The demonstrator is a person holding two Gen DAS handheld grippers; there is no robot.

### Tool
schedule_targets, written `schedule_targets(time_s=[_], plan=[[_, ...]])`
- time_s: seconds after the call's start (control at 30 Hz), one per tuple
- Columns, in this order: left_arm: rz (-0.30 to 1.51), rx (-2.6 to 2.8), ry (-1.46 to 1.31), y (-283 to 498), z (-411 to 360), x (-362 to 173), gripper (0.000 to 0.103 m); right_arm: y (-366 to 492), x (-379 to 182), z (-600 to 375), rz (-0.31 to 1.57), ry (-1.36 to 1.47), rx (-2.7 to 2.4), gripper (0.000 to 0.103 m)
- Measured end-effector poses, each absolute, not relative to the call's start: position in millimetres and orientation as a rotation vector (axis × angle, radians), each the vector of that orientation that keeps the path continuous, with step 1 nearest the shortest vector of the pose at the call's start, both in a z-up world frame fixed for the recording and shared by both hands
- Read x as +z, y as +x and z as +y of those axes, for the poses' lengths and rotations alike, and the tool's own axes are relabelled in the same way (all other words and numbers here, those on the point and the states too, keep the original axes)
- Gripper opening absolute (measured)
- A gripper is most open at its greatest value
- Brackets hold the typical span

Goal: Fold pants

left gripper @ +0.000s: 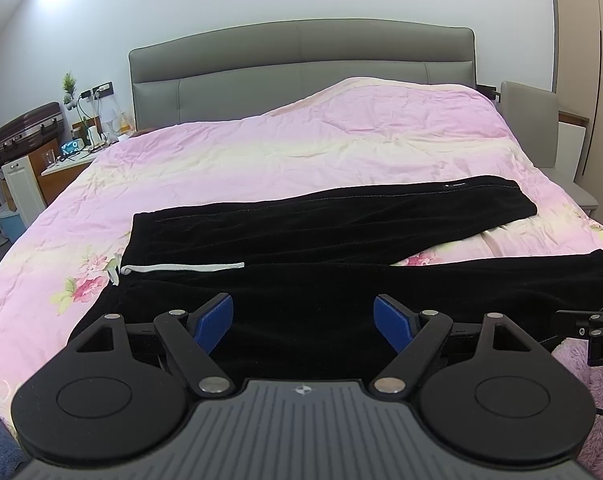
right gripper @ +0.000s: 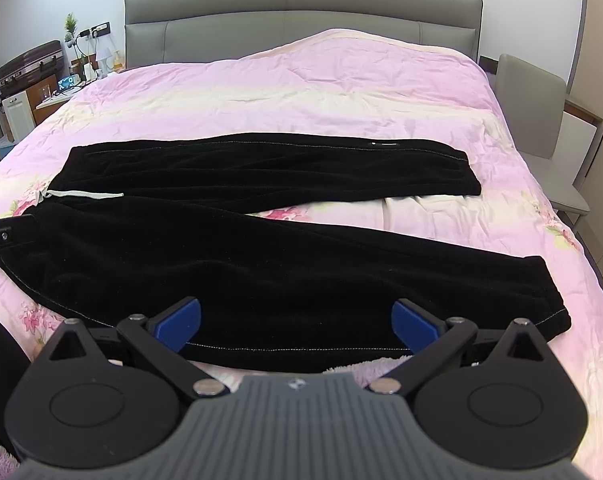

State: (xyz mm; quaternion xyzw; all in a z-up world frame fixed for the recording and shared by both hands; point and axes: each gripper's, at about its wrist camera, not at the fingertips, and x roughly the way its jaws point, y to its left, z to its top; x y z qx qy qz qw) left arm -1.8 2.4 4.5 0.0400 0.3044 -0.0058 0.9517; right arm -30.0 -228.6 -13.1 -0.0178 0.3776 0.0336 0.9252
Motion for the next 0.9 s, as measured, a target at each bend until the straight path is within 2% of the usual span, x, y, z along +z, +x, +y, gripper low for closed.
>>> schedule_targets(time_s=[0.9], plan=[[0.617,-0.020,0.110,-3.6,-2.8,7.7,0.094,-37.2,-9.3,-231.7,0.759,-0.017,0.057,0.098]])
